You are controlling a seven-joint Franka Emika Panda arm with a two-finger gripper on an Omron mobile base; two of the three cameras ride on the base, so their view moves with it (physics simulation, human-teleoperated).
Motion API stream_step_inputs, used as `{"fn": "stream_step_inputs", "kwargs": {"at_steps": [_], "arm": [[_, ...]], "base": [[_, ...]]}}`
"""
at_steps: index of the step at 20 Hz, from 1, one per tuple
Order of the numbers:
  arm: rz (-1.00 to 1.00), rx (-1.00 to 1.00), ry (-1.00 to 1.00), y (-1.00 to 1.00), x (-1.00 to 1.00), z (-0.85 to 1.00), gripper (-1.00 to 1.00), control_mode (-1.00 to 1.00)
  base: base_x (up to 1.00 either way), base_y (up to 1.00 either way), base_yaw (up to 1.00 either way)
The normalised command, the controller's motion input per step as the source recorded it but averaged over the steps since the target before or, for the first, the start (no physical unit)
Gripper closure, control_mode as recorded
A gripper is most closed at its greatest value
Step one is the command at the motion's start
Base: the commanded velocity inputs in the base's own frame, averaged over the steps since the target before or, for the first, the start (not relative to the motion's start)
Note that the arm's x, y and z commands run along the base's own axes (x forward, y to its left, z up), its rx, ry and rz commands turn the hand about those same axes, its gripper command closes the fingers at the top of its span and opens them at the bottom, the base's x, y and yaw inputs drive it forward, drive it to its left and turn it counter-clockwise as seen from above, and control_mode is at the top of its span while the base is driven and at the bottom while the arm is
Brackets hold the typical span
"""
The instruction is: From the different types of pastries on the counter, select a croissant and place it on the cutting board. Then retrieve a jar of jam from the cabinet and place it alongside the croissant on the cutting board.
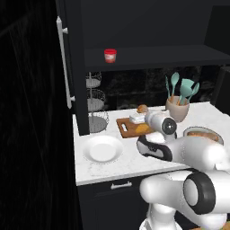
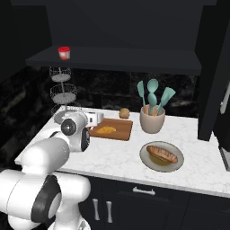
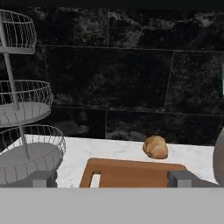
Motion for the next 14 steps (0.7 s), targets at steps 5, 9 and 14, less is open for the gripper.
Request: {"fn": "stream_step_inputs", "kwargs": {"at_steps": [5,9,14], "arm": [[0.07,-0.09,-0.33,0.00,-0.50,0.87,-1.00,-1.00],[0.00,0.03,0.10,-0.04,-0.61,0.14,-1.00,-1.00],[-0.04,0.00,0.20,-0.05,-0.98,0.78,-1.00,-1.00]], "base": [[0.00,0.00,0.00],[0.00,0.00,0.00],[0.00,0.00,0.00]]}}
